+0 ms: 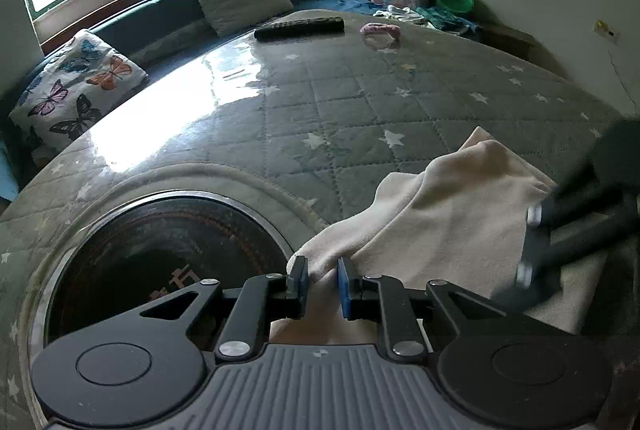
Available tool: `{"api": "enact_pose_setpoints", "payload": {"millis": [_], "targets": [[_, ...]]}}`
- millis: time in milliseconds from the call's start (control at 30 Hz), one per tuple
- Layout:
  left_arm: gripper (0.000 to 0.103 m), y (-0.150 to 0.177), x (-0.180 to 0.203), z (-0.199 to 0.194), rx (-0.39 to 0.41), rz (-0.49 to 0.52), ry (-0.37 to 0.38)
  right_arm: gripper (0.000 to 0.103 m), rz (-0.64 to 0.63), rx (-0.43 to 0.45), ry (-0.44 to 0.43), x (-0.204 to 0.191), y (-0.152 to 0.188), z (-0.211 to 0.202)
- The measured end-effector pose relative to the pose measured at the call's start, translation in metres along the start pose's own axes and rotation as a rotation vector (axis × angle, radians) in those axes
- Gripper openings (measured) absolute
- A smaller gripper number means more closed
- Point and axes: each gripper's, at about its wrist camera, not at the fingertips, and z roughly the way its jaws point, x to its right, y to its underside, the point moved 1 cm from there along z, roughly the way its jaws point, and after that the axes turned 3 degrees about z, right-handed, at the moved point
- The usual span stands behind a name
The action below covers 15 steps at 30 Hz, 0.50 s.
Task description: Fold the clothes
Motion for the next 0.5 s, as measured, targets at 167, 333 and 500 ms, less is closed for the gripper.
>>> {"api": "enact_pose_setpoints", "payload": {"millis": [167, 333, 500], "targets": [[0.019, -0.001, 0.000, 0.000, -0.011, 0.021, 0.006, 0.019, -0.049, -0.010, -0.052, -0.024, -0.001, 0.013], [0.019, -0.002, 0.001, 0.001, -0.012, 0.023, 0.005, 0.019, -0.093, -0.014, -0.116, -0.046, -0.003, 0.023], [0.020, -0.002, 0.001, 0.001, -0.008, 0.015, 0.005, 0.017, -0.129, -0.009, -0.110, -0.060, -0.002, 0.038]]}}
